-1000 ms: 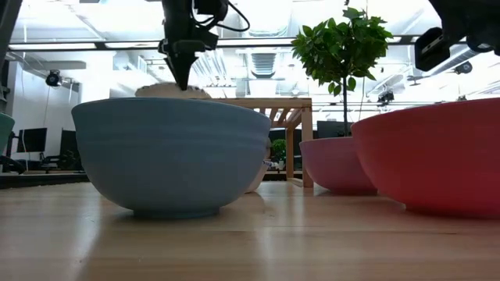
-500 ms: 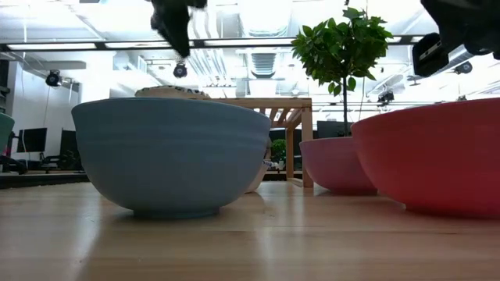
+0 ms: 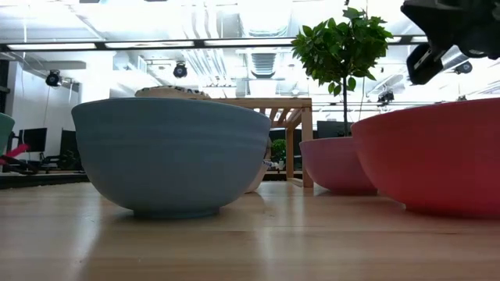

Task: Place and stack bowls onto a shelf
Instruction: Put the pink bowl on the shelf

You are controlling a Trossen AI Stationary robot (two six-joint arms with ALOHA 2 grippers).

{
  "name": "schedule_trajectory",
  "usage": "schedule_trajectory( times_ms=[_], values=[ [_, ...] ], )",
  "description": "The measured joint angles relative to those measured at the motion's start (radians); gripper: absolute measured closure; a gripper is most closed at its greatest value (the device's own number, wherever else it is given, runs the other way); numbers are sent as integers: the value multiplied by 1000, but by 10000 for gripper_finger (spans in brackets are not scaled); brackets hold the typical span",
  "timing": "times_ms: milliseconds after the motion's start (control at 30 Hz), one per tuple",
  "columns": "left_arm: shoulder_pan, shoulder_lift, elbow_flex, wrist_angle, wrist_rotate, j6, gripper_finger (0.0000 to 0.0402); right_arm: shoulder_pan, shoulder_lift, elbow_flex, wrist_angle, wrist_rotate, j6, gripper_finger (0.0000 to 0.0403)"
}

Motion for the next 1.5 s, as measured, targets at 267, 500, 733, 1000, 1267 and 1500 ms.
schedule_trajectory(
  times_ms=[267,500,733,1000,1267,1500],
  values=[
    [-143,-143,-254,239,0,205,290,0,168,35,215,4,-20,394],
    [-140,-217,-306,222,-63,236,290,0,360,242,107,26,-65,394],
    [-140,-264,-322,193,-65,197,290,-3,424,469,-244,70,61,394],
    [-140,-266,-375,218,-90,190,290,-3,428,707,-781,158,242,394],
    [-140,-268,-350,144,-107,133,290,-3,456,823,-1052,166,539,394],
    [-140,-272,-268,6,-108,102,290,-3,490,830,-1069,154,669,394]
  ],
)
